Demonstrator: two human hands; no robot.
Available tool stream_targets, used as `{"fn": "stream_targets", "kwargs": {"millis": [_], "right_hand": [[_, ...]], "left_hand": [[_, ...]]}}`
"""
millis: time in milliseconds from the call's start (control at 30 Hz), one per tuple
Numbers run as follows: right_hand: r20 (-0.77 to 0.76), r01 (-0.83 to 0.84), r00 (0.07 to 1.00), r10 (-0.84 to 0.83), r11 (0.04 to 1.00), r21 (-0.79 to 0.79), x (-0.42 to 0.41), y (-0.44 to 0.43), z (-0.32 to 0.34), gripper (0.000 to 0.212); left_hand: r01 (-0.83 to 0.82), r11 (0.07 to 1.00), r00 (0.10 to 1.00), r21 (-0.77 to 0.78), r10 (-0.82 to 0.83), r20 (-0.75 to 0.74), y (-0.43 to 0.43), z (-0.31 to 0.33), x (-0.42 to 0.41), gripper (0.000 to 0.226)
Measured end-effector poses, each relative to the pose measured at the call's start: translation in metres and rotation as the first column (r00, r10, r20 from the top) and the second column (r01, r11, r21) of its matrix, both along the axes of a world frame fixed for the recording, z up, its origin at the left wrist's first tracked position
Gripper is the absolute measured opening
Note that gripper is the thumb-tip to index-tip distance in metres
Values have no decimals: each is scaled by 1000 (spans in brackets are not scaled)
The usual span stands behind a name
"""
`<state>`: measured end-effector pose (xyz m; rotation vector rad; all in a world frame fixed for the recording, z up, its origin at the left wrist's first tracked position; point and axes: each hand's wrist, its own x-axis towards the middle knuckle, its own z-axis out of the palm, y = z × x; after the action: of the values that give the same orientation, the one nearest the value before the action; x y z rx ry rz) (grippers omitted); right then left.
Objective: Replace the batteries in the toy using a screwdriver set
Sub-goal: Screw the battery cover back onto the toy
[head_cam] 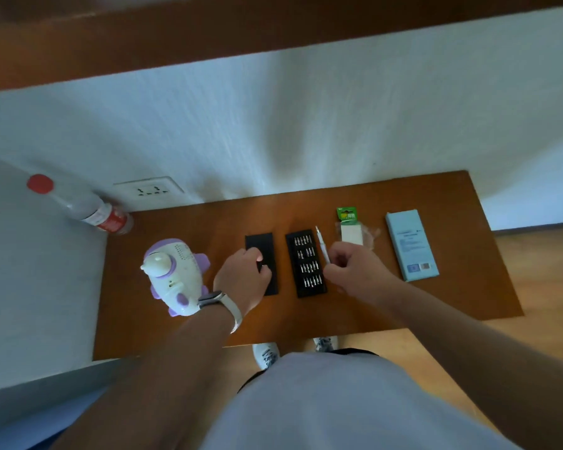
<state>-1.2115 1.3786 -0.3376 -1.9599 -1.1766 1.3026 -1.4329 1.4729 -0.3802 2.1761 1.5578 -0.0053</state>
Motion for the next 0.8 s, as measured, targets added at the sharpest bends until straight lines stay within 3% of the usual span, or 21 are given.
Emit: {"fn": "stream_targets", "kwargs": {"millis": [267, 667, 800], "right_hand": [[-10, 4, 1000, -4, 1000, -17, 35, -25, -9, 19], [-4, 26, 1000, -26, 999, -22, 64, -35, -17, 16], [-19, 30, 999, -30, 1000, -5, 67, -36, -18, 17]], "left_hand": [[43, 999, 970, 33, -33, -243, 5, -42, 14, 20], [-51, 998, 946, 27, 57, -318, 14, -63, 18, 20], [-85, 996, 909, -6, 75, -411, 19, -67, 19, 15]]}}
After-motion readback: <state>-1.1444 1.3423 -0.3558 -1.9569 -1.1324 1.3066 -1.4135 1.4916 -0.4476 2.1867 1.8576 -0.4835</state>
